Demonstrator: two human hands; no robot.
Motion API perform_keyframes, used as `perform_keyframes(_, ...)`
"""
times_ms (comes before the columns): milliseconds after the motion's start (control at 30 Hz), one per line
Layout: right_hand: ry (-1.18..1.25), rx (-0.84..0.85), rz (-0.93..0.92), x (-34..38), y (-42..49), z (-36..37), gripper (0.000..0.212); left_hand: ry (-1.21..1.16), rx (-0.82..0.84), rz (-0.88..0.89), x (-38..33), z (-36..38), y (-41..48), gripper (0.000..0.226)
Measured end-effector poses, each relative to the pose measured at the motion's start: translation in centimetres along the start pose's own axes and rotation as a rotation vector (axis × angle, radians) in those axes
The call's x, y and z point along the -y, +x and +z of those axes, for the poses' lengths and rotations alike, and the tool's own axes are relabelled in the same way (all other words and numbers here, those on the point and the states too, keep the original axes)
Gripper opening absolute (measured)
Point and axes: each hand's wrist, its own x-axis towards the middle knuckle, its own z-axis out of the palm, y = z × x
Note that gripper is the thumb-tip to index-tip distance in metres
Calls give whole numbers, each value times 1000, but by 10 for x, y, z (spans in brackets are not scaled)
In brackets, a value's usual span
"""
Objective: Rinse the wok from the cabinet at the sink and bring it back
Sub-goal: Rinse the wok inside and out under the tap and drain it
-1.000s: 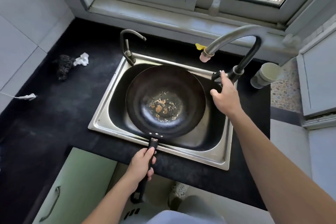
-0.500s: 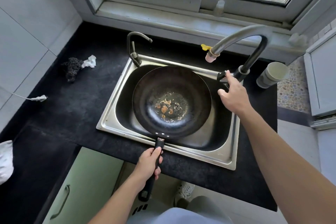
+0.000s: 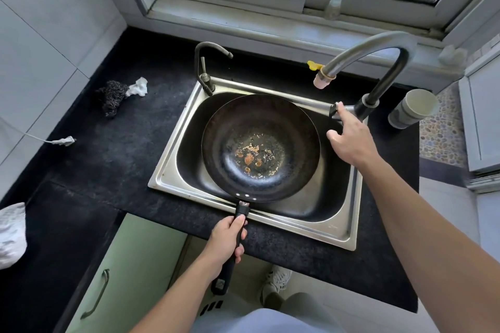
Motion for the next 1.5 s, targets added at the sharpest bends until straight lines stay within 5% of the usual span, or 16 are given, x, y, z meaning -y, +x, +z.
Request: perform_keyframes(1500,-36,70,-26,2,0,5,76,-26,4,8,2,-3,1,31)
